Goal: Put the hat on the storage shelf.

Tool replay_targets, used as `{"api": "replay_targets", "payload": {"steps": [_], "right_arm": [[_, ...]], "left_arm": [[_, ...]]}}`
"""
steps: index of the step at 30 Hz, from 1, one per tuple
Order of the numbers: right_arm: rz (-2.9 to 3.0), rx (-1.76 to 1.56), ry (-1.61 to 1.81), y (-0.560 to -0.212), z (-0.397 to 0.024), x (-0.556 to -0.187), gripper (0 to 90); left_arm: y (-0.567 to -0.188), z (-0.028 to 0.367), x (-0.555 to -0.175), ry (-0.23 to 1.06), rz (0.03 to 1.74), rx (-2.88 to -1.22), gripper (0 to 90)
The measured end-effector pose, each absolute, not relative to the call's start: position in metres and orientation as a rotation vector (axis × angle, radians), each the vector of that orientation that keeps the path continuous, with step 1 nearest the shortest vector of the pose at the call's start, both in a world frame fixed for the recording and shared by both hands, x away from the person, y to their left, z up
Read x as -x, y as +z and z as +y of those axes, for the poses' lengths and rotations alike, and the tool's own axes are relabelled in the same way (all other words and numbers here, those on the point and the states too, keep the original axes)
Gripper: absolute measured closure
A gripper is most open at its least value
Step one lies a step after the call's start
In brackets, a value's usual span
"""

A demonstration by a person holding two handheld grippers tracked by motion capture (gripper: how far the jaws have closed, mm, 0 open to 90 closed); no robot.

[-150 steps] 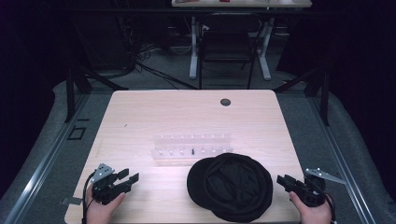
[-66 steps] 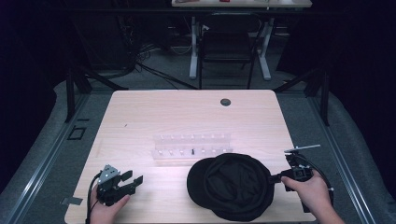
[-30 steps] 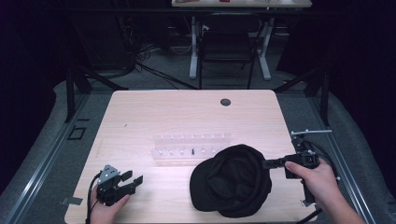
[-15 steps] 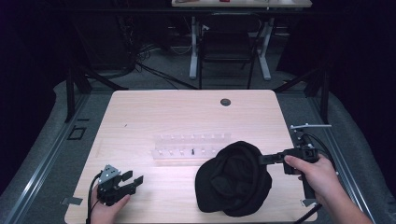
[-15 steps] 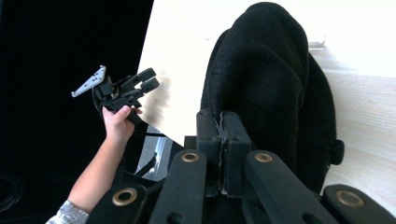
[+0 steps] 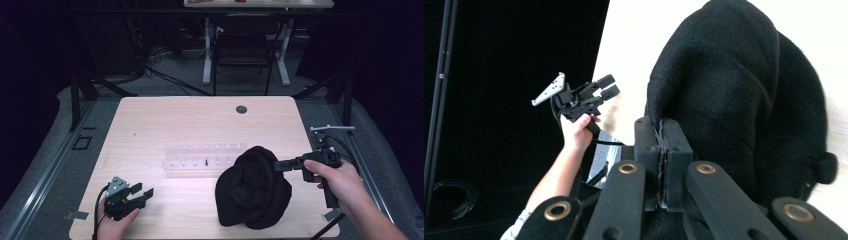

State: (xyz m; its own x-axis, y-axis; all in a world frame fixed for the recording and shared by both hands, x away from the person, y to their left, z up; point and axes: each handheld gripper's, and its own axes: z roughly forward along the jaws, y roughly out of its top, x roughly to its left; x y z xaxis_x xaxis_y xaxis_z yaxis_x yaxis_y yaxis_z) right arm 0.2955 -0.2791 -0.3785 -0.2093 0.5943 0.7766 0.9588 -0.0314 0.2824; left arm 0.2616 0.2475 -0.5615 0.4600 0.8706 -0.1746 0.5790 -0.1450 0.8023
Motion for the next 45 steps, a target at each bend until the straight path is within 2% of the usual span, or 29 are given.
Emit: {"api": "replay_targets", "payload": {"steps": [24, 45], "right_arm": [[-1.77, 1.583, -1.318, -0.339, -0.29, -0.296, 88.7], [-1.745, 1.524, -1.421, -0.319, -0.271, -0.311, 88.8]], "left_arm": [[-0.561, 0.247, -0.262, 0.426, 1.224, -1.837, 46.3], [-0.56, 0.248, -0.261, 0.421, 1.221, -1.837, 46.3]]}}
